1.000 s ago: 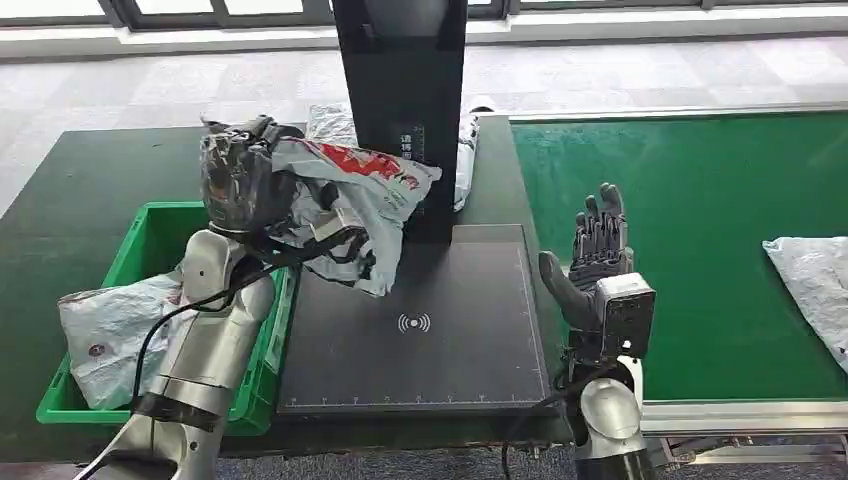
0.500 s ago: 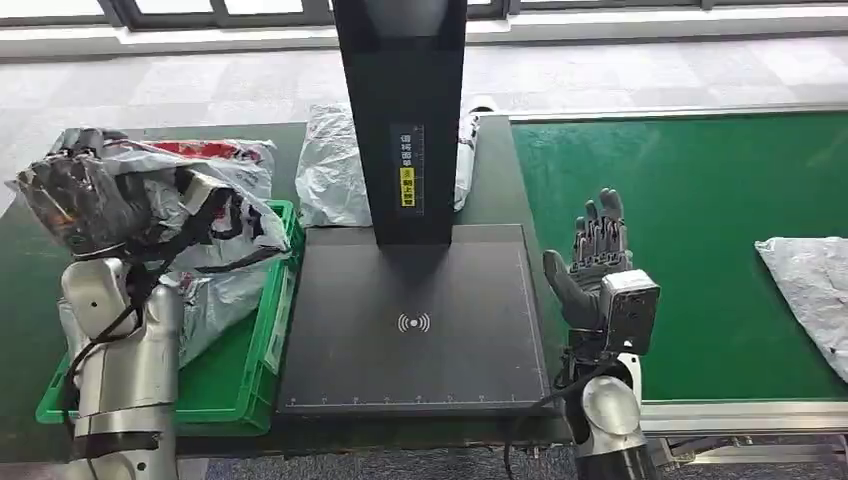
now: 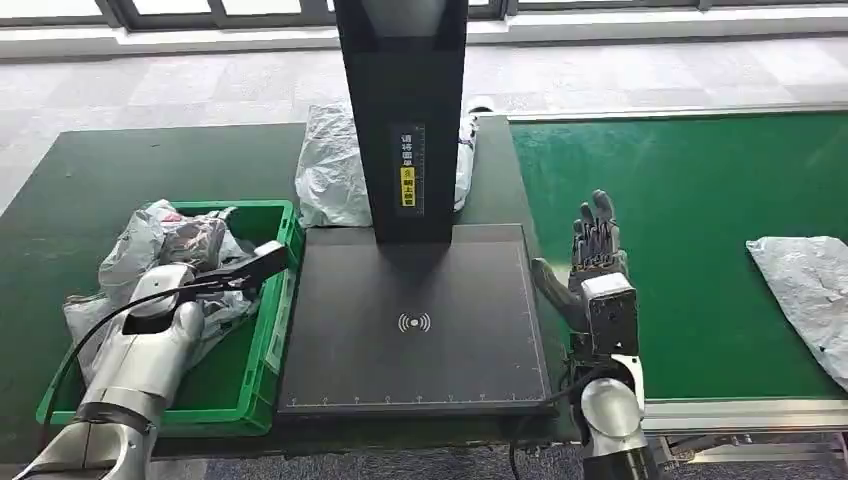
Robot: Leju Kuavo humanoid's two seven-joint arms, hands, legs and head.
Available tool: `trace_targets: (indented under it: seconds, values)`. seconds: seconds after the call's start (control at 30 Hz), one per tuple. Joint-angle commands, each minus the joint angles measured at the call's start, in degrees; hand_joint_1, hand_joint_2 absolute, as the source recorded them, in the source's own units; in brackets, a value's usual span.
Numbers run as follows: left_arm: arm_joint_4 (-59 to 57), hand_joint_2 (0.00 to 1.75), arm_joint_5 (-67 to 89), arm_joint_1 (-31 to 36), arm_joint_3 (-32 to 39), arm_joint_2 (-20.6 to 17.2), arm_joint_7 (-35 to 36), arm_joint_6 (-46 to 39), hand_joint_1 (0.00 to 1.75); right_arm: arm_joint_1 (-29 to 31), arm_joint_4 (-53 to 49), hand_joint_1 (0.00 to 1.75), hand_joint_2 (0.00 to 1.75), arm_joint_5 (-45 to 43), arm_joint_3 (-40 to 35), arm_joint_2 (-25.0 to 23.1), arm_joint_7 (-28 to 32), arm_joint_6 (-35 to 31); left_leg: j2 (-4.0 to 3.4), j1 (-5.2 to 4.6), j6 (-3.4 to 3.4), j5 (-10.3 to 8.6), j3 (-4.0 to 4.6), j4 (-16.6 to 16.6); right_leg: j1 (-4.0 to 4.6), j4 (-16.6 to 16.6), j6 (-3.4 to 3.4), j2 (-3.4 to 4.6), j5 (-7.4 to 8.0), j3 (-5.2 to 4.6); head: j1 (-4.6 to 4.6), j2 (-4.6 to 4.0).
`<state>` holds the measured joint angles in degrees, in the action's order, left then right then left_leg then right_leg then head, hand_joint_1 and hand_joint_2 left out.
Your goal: Moved the parcel from conveyor to table for the left to box.
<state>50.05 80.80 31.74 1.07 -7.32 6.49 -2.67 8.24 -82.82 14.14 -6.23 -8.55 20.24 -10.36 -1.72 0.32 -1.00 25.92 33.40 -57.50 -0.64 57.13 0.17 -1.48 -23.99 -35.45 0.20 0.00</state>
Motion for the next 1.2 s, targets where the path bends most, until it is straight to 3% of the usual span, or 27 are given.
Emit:
trace_targets:
  seconds: [0.03,0.47,0.7,1.2]
  values:
    - [-8.0,1.75,-6.7,8.2,-3.2,-1.5,-3.7,3.9,0.0,-1.5,2.3,0.0,1.75,0.9,2.4,2.9,-2.2,0.6,0.32,0.06,0.0,0.0,-0.05,0.0,0.07,0.0,-0.03,-0.14,-0.07,0.14,0.0,0.0]
    - [-2.6,1.75,-12.9,10.8,-4.2,-4.3,-3.5,4.0,0.0,-2.1,2.5,0.0,1.75,0.9,3.0,3.2,-2.9,1.1,0.26,0.08,0.0,0.01,0.0,0.0,0.16,0.0,-0.02,-0.03,-0.04,0.06,0.0,0.0]
    - [7.2,1.75,-19.4,12.2,-8.0,-10.7,-5.1,14.9,0.0,-2.5,3.2,0.0,1.75,1.2,4.0,3.6,-3.8,1.9,0.15,0.1,-0.03,0.02,0.07,-0.1,0.19,0.0,-0.04,0.03,-0.03,-0.03,0.0,0.0]
    - [9.9,1.75,-34.8,14.3,-10.6,-13.0,-9.9,23.5,0.0,-4.6,-0.1,0.0,1.75,2.2,5.6,3.9,-6.1,3.6,0.18,0.07,-0.02,0.01,-0.03,0.0,0.14,0.0,-0.04,0.01,-0.06,0.06,0.0,0.0]
